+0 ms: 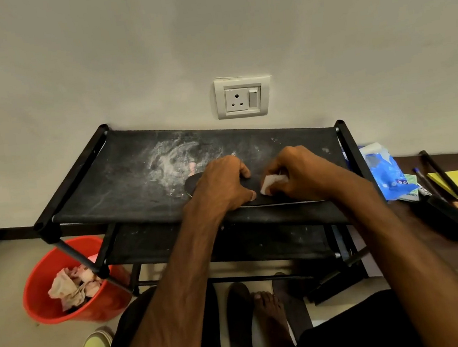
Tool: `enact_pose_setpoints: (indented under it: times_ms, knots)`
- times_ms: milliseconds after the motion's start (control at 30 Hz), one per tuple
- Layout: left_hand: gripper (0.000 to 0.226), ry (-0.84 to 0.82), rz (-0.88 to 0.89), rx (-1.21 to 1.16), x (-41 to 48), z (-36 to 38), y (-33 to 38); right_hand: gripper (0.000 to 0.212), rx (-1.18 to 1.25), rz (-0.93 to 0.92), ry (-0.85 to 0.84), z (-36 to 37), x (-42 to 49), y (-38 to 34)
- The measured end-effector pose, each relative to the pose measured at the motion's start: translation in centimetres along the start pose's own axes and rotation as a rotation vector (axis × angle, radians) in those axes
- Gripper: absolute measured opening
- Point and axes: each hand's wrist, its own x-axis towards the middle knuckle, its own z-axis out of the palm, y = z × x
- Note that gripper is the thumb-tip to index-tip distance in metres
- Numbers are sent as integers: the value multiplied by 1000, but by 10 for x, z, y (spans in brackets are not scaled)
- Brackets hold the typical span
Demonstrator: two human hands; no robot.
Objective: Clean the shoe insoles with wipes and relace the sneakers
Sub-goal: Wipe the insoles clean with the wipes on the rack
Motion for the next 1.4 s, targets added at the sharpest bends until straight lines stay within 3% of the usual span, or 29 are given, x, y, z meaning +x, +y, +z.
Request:
enact_pose_setpoints:
  times_ms: [133, 333, 633, 833, 1067, 1300, 1400]
  knots:
    - [47, 12, 10, -16, -1, 1, -1, 17, -48, -12, -103, -5, -15, 3]
    - [48, 11, 0, -37, -1, 0, 0, 16, -23, 45, 85, -3, -2, -1]
    - [46, 11, -22, -45, 0, 0, 0, 21, -80, 21, -111, -11, -17, 7]
    - [47, -1, -4, -19, -1, -1, 2, 16, -17, 31, 116, 8, 2, -3]
    - [46, -5, -6, -9, -4, -2, 3, 22, -109, 87, 309, 21, 23, -10]
    - [47, -22, -22, -58, -3, -5, 2, 11, -35, 1, 32, 6, 6, -13]
    - [46, -13, -23, -65, -3, -4, 2, 15, -45, 0, -48, 0, -13, -13]
